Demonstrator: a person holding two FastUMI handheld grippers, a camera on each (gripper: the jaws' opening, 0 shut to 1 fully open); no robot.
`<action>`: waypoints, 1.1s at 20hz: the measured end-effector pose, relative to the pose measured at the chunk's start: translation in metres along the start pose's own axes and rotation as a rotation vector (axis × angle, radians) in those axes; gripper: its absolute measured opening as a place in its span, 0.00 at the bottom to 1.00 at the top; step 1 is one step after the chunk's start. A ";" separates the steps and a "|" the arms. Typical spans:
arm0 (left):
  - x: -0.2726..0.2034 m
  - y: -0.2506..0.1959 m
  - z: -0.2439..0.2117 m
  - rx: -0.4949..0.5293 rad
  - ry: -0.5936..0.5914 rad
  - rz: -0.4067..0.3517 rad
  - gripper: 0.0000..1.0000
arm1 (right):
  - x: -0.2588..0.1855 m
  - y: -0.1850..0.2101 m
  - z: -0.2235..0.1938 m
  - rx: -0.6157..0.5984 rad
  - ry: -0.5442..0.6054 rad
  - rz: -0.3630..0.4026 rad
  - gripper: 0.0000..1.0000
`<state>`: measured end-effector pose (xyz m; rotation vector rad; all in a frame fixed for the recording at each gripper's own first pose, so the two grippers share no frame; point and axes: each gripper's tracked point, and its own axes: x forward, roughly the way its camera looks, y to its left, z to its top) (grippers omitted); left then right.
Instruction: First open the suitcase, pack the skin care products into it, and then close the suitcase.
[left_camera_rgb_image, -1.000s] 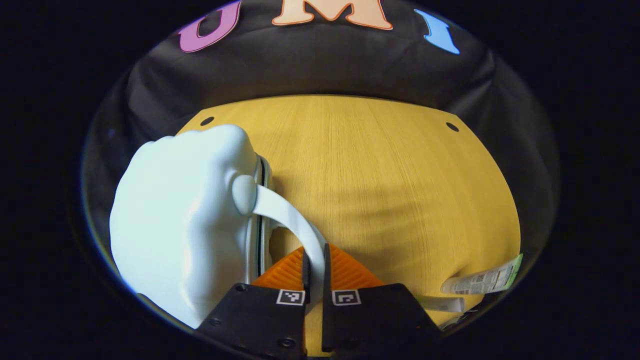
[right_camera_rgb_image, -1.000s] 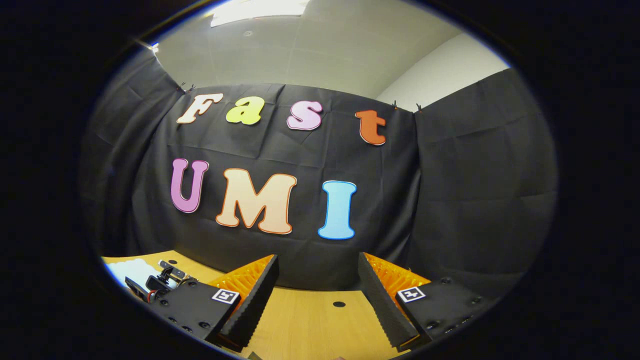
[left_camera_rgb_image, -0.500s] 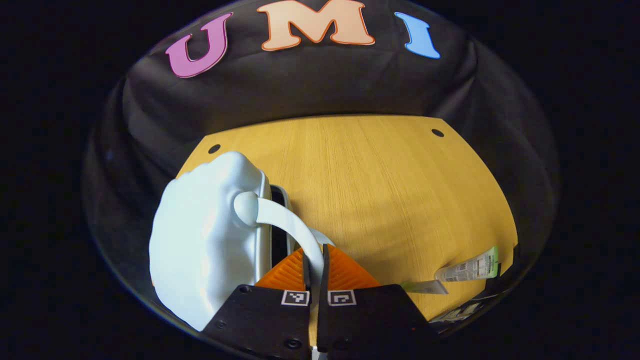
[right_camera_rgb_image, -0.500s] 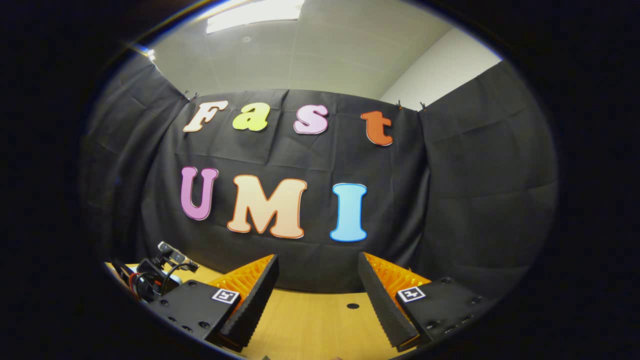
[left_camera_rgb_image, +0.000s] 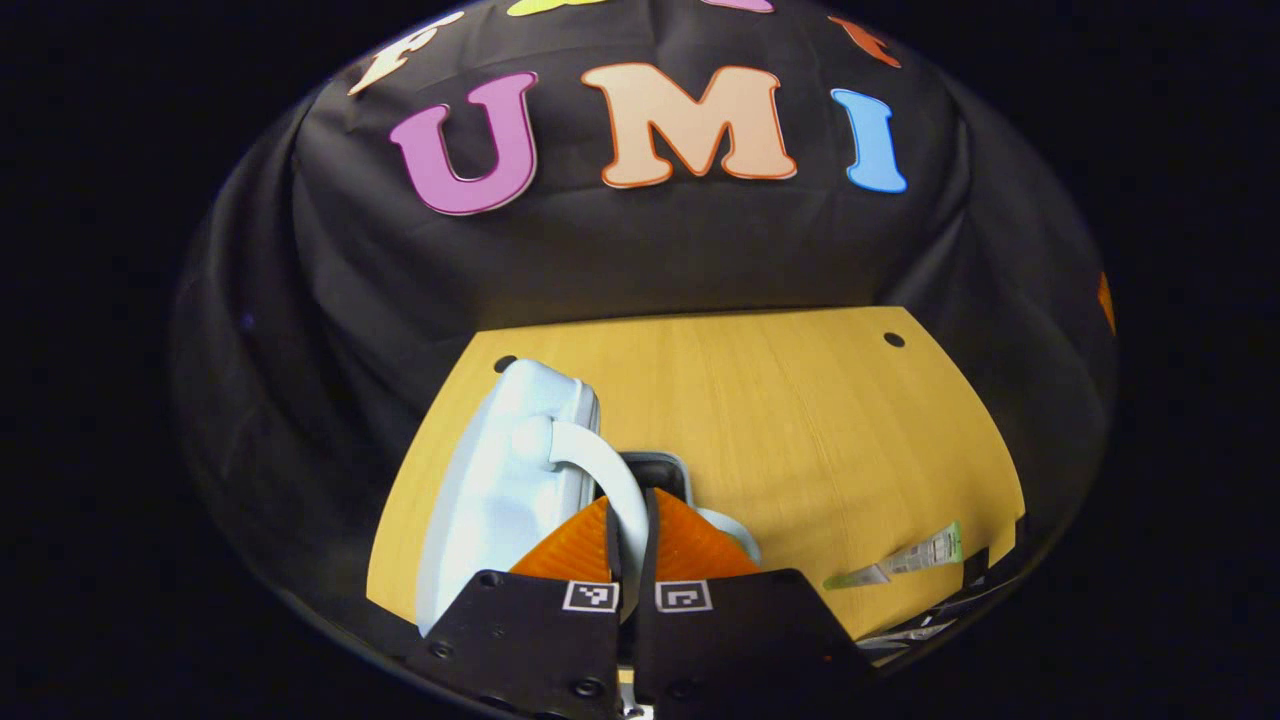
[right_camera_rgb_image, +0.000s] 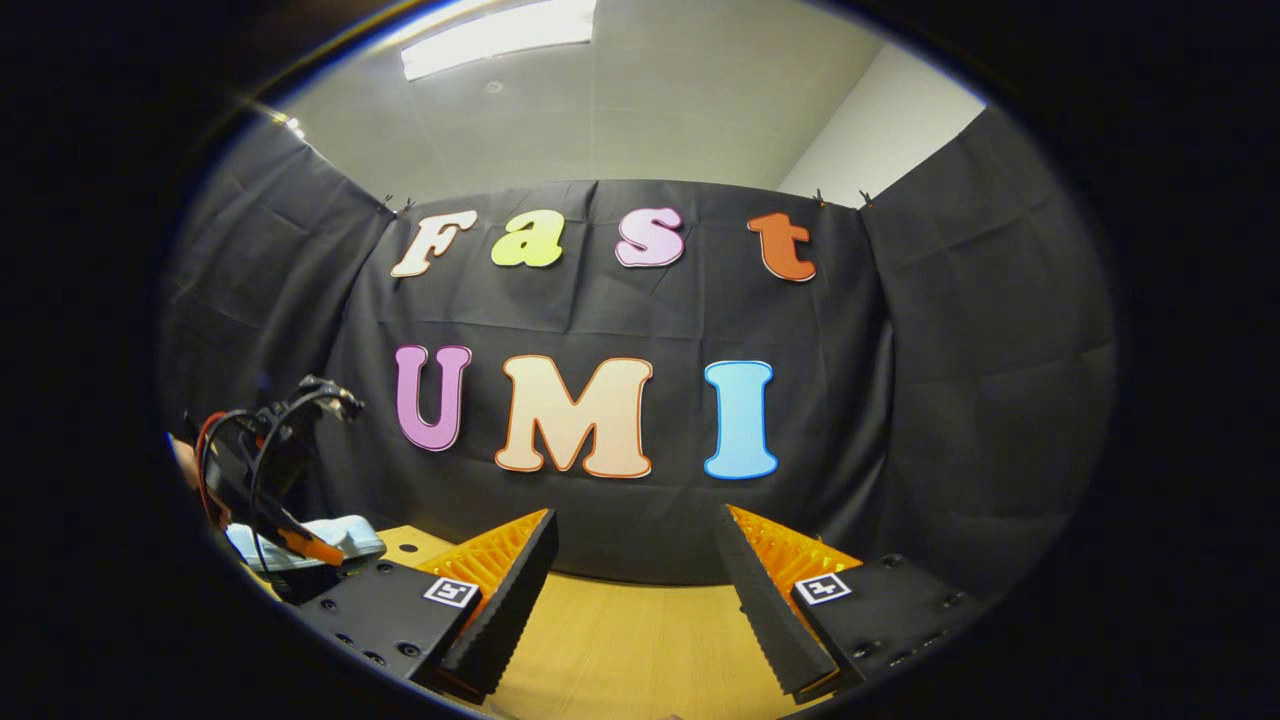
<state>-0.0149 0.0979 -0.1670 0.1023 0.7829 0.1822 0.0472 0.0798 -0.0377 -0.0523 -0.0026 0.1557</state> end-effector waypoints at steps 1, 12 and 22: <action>-0.012 0.004 0.006 0.003 -0.014 0.016 0.00 | 0.000 0.004 0.000 0.002 0.000 0.005 0.98; -0.043 0.124 0.025 0.001 -0.113 0.167 0.00 | 0.004 0.043 -0.007 0.011 0.011 0.010 0.98; -0.024 0.244 0.010 -0.051 -0.140 0.279 0.00 | 0.009 0.083 -0.024 -0.007 0.043 -0.042 0.99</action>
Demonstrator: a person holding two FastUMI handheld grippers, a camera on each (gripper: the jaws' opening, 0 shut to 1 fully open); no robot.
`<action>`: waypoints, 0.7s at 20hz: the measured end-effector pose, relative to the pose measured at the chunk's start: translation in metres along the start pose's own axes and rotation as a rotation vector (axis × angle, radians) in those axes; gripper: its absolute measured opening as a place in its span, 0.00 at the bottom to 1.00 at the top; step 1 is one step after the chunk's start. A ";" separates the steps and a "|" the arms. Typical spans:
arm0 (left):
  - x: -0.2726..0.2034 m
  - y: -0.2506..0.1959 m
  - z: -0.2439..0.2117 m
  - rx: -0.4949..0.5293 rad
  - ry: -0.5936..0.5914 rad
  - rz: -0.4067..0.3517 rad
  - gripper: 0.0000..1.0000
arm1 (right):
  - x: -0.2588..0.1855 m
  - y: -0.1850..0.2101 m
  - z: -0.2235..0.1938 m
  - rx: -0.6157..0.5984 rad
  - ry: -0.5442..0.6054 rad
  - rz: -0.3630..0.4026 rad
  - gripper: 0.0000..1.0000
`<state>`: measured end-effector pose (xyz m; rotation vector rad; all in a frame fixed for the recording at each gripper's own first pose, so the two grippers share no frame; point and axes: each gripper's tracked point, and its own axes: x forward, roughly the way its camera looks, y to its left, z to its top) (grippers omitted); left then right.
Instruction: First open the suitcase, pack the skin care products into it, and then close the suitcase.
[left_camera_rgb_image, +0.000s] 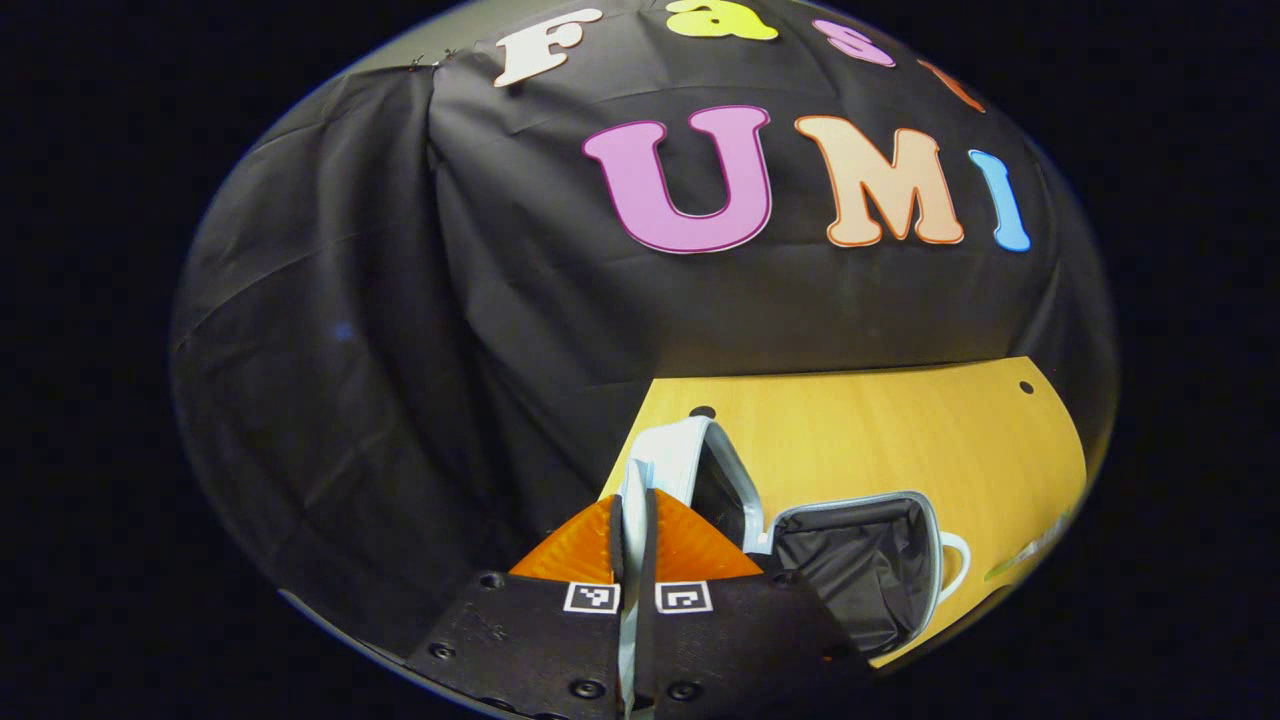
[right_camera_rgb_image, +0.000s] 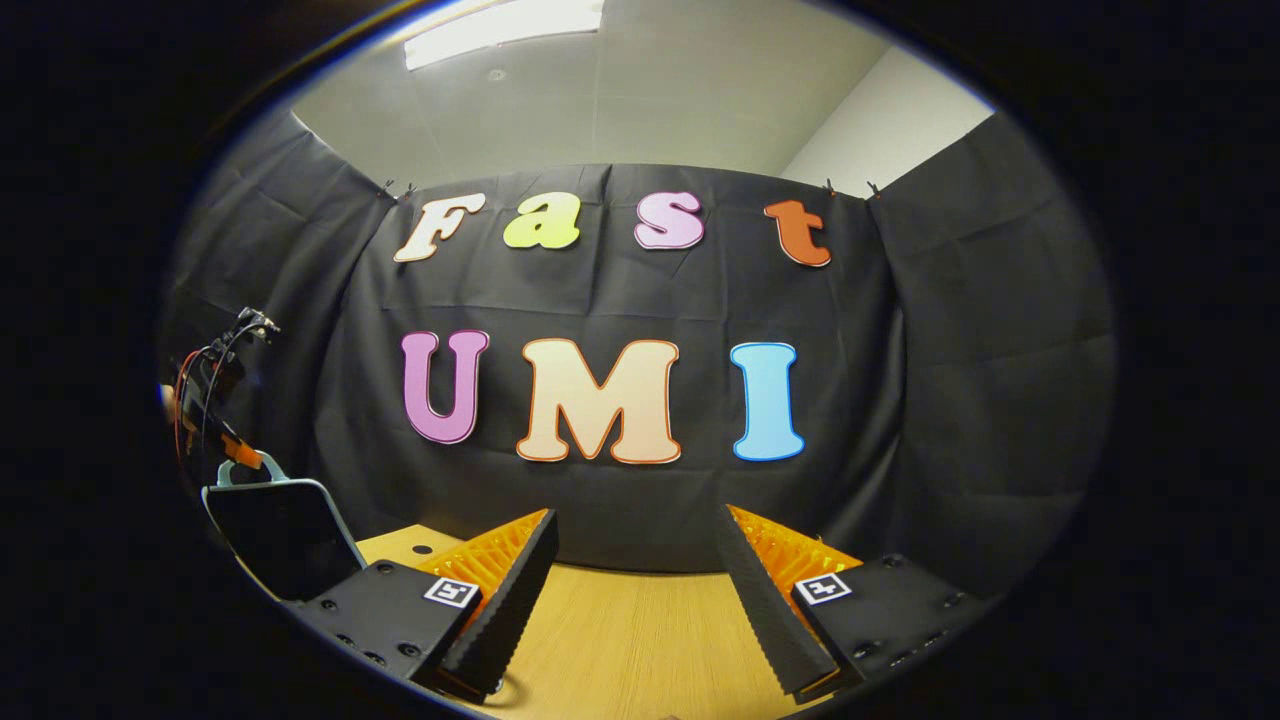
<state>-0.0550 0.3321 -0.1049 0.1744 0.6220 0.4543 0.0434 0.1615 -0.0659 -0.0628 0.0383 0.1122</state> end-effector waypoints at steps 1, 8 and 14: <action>0.005 0.008 -0.003 -0.003 0.007 0.005 0.00 | 0.000 0.003 0.000 -0.005 0.000 -0.004 1.00; 0.043 0.066 -0.046 -0.128 0.054 0.047 0.00 | -0.001 0.026 -0.010 -0.013 0.031 -0.014 0.98; 0.046 0.101 -0.063 -0.218 -0.055 0.097 0.13 | 0.001 0.043 -0.015 -0.029 0.058 0.014 1.00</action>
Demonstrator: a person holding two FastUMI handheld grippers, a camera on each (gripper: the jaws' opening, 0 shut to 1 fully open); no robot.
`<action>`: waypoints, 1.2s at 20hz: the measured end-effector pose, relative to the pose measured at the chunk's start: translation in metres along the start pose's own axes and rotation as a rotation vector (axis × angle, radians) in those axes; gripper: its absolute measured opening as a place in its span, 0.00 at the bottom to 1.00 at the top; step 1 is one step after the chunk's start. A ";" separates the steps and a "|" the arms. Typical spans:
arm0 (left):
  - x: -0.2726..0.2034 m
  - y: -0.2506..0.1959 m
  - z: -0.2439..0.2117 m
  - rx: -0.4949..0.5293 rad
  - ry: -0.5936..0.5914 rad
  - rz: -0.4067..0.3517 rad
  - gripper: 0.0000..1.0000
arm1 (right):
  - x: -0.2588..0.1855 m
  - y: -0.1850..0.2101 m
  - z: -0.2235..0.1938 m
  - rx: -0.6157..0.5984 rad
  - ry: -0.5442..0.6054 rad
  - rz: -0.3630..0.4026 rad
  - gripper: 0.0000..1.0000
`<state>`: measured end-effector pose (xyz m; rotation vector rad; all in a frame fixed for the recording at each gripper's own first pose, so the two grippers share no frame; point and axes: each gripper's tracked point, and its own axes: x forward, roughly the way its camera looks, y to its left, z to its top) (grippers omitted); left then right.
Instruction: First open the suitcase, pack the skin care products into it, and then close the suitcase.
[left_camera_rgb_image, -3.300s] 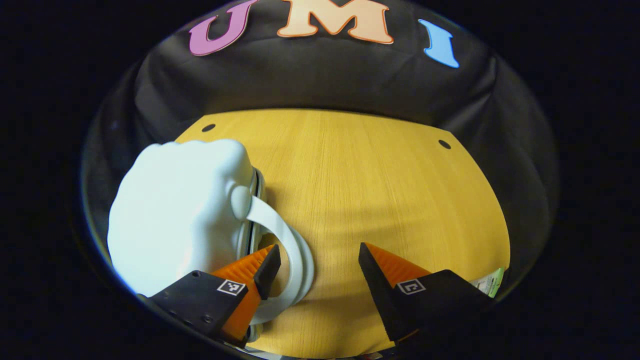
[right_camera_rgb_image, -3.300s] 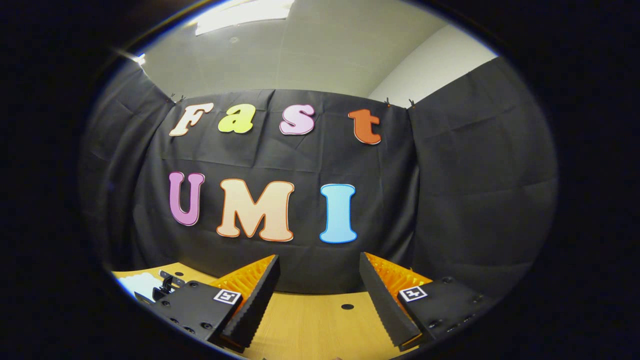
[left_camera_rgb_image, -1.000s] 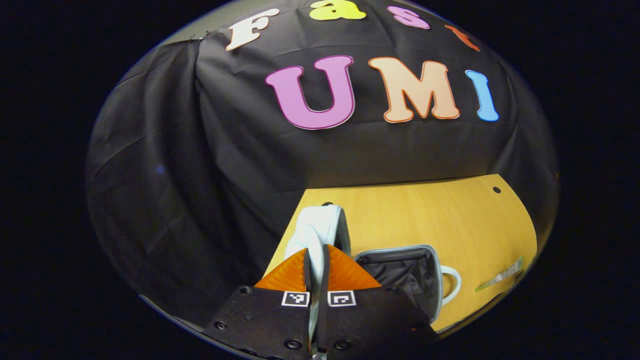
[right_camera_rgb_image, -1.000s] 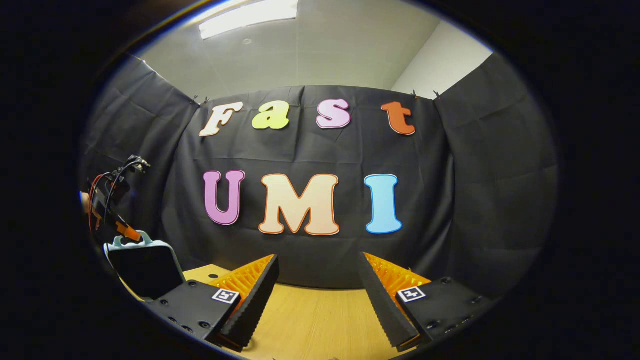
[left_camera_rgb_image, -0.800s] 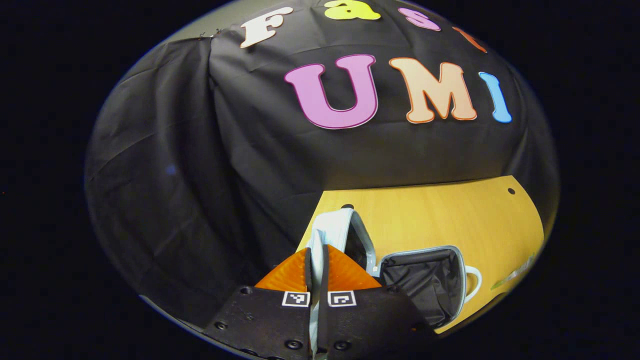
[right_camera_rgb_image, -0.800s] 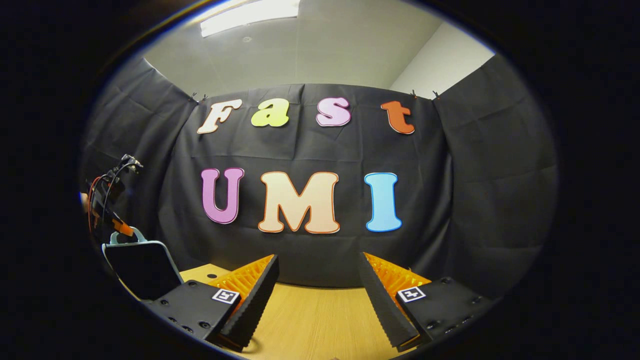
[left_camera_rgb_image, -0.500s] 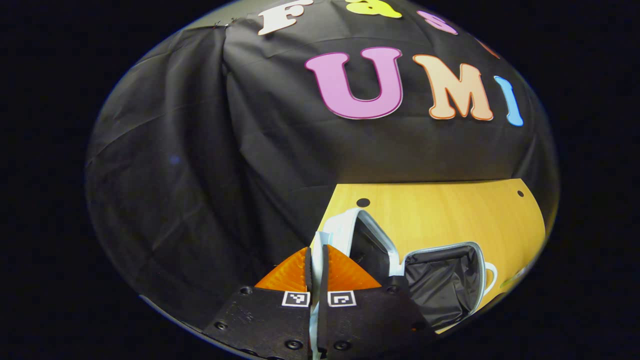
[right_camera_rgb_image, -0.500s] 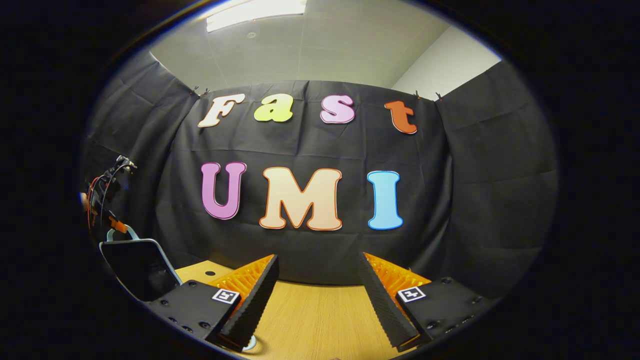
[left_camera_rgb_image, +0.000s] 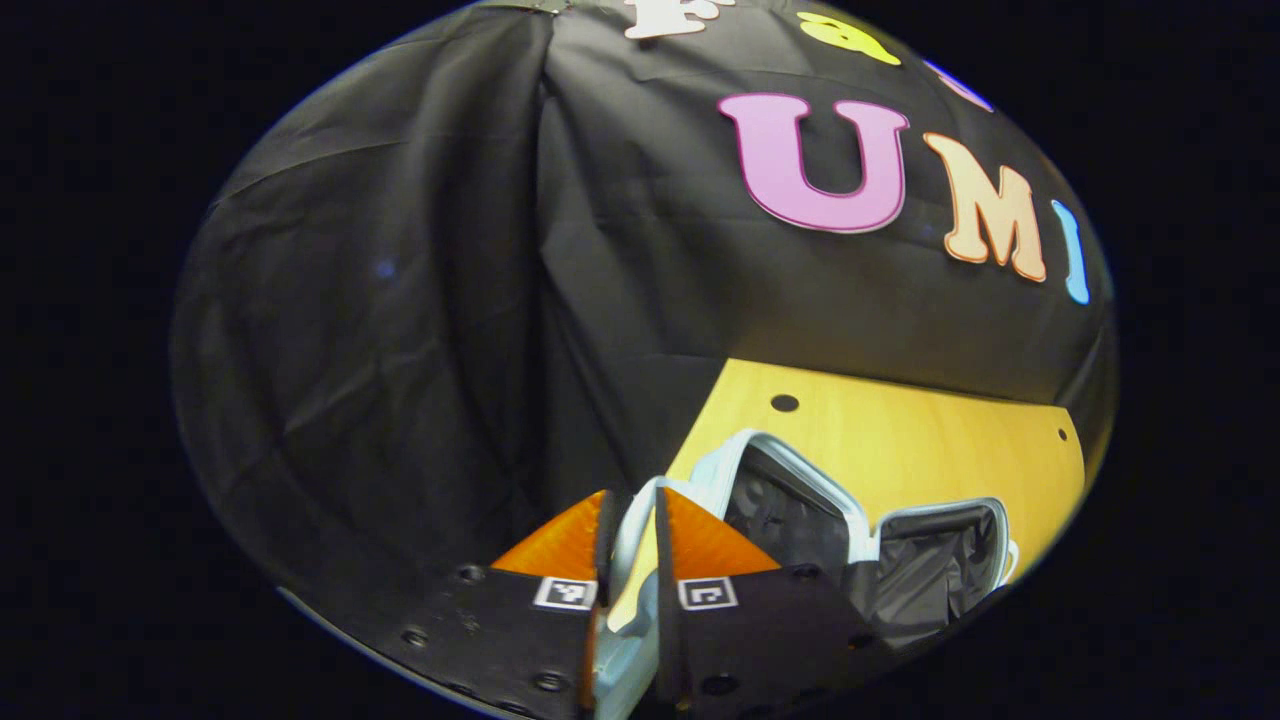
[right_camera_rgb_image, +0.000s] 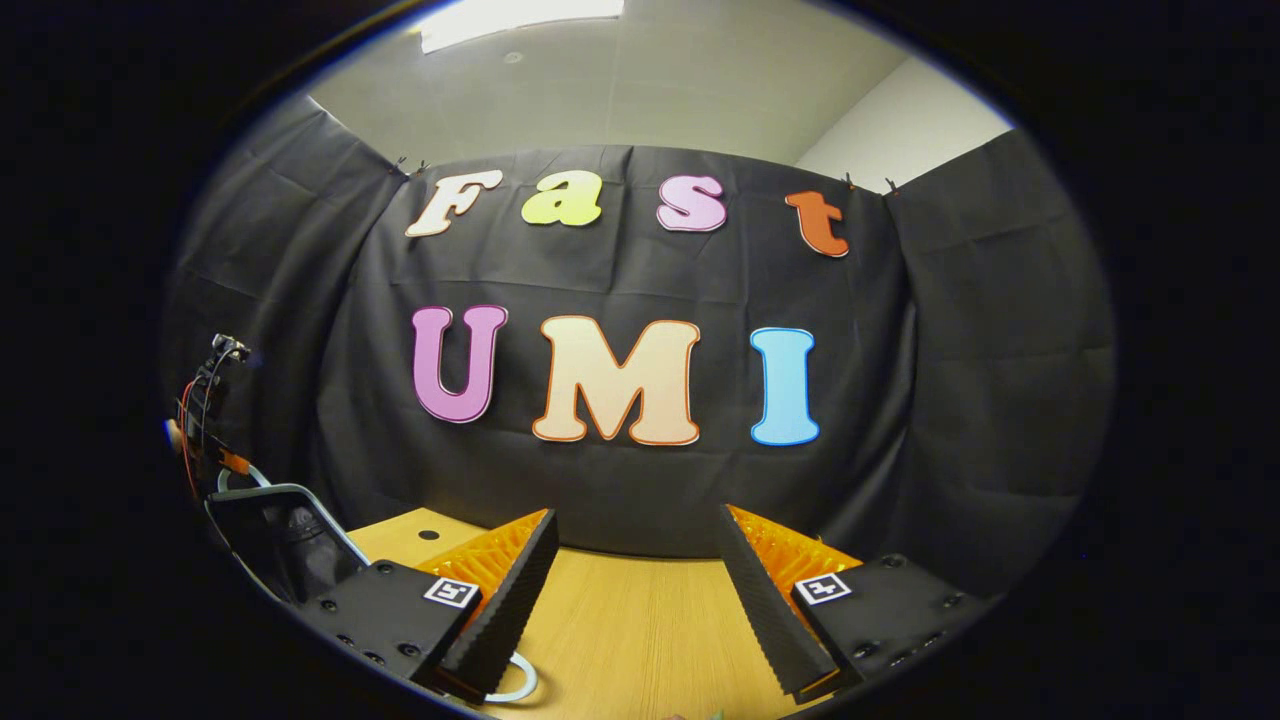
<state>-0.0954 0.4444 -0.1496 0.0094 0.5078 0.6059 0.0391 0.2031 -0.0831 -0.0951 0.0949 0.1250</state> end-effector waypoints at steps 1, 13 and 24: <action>-0.008 -0.007 0.007 -0.028 -0.047 -0.024 0.32 | 0.000 0.003 0.000 0.002 0.000 0.007 1.00; -0.105 -0.190 0.063 -0.059 -0.381 -0.308 0.93 | -0.015 -0.039 0.014 0.054 -0.101 0.033 0.98; -0.179 -0.381 -0.024 0.064 -0.217 -0.554 0.94 | -0.031 -0.115 -0.012 0.091 -0.045 0.073 0.99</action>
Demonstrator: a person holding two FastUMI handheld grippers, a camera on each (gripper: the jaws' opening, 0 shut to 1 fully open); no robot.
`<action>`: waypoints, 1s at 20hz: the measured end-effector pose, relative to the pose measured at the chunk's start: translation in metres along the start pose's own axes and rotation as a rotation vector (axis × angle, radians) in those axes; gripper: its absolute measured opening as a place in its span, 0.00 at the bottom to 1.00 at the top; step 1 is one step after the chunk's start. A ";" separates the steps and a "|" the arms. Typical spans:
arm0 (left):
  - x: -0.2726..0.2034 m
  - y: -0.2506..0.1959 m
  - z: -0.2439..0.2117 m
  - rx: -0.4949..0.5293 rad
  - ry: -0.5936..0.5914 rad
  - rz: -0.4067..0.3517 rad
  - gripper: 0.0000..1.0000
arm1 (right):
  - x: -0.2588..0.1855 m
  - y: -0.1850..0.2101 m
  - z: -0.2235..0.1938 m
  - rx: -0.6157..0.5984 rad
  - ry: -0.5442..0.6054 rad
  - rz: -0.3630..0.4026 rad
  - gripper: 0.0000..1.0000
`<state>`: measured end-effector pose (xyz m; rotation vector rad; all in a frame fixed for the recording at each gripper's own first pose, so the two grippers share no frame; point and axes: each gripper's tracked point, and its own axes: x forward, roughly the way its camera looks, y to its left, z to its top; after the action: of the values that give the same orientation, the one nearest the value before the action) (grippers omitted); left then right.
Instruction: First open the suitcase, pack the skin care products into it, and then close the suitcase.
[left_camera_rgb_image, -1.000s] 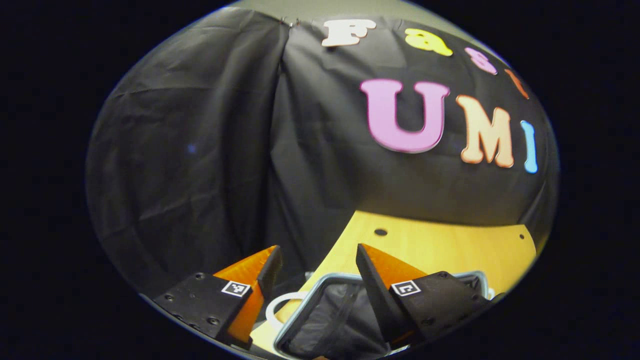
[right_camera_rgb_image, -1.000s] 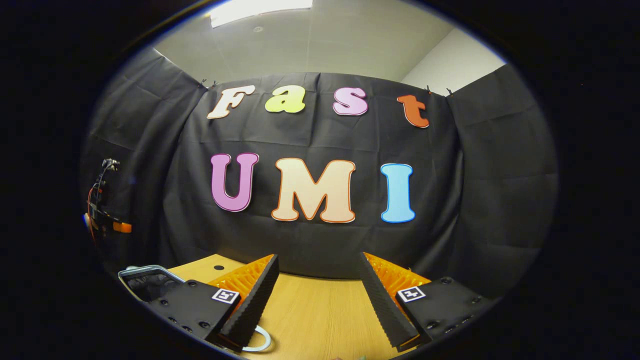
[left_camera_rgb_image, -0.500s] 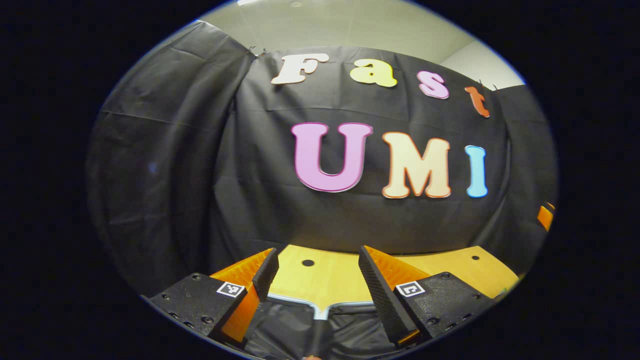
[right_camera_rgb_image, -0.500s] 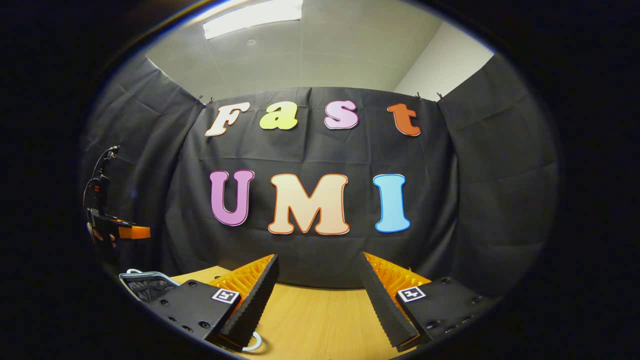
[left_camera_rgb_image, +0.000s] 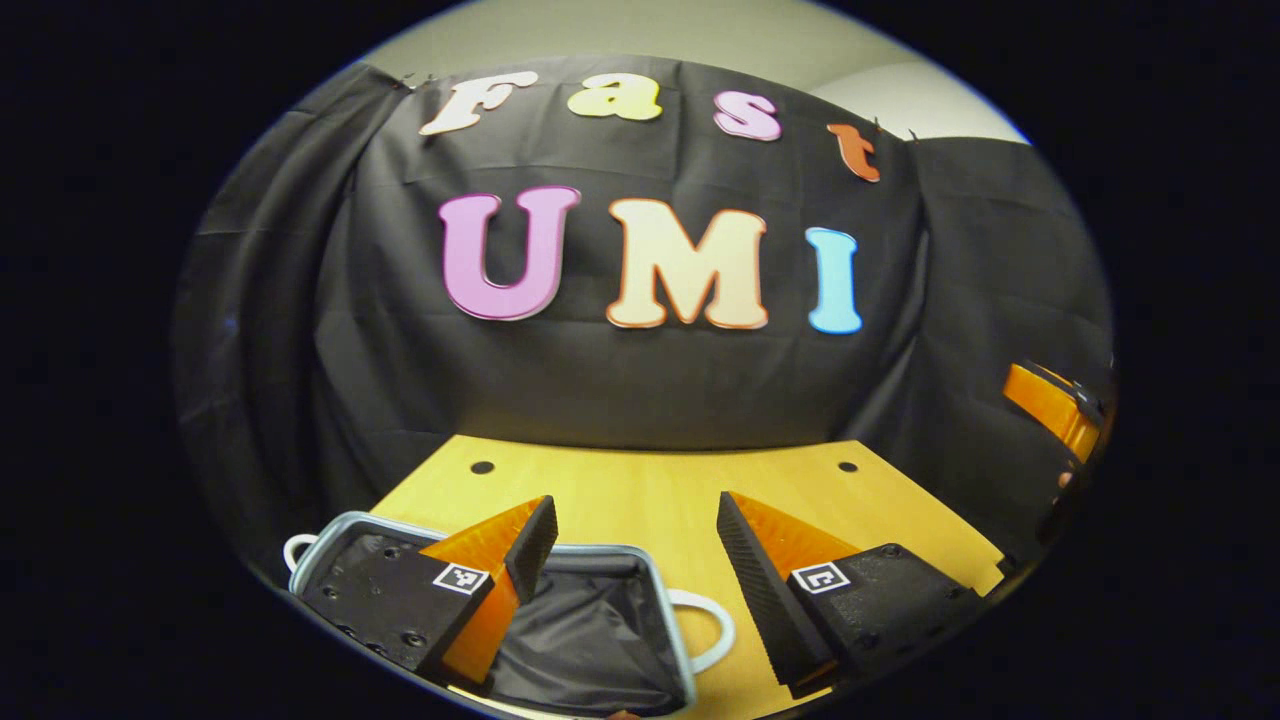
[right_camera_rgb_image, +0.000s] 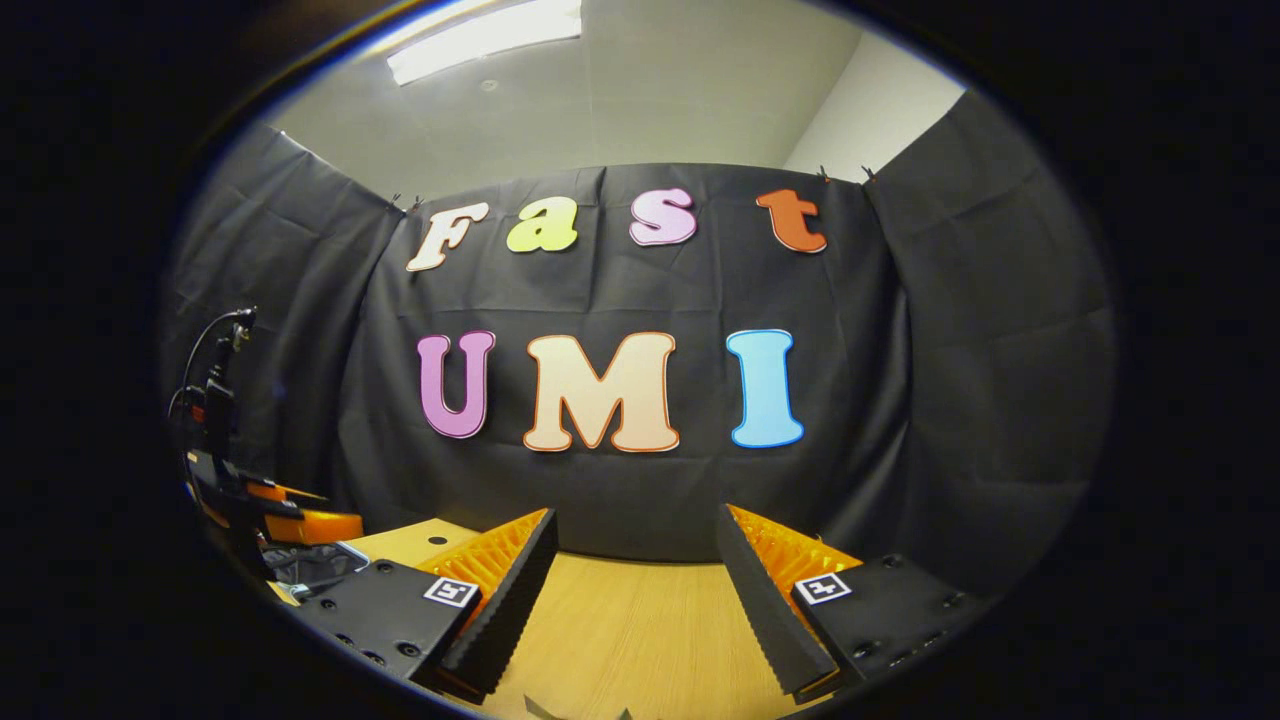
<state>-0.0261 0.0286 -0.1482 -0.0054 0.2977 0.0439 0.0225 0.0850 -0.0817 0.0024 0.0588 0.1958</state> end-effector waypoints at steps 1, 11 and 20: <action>0.001 -0.014 -0.006 0.010 0.011 -0.012 0.94 | -0.001 -0.008 -0.003 0.005 0.008 0.001 0.99; 0.006 -0.125 -0.077 -0.005 0.147 -0.121 0.94 | -0.017 -0.060 -0.043 0.000 0.104 0.028 0.99; 0.012 -0.197 -0.185 -0.039 0.303 -0.200 0.90 | -0.036 -0.074 -0.079 -0.056 0.172 0.096 0.99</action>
<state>-0.0601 -0.1699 -0.3288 -0.0811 0.5976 -0.1507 -0.0034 0.0054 -0.1587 -0.0677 0.2253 0.2929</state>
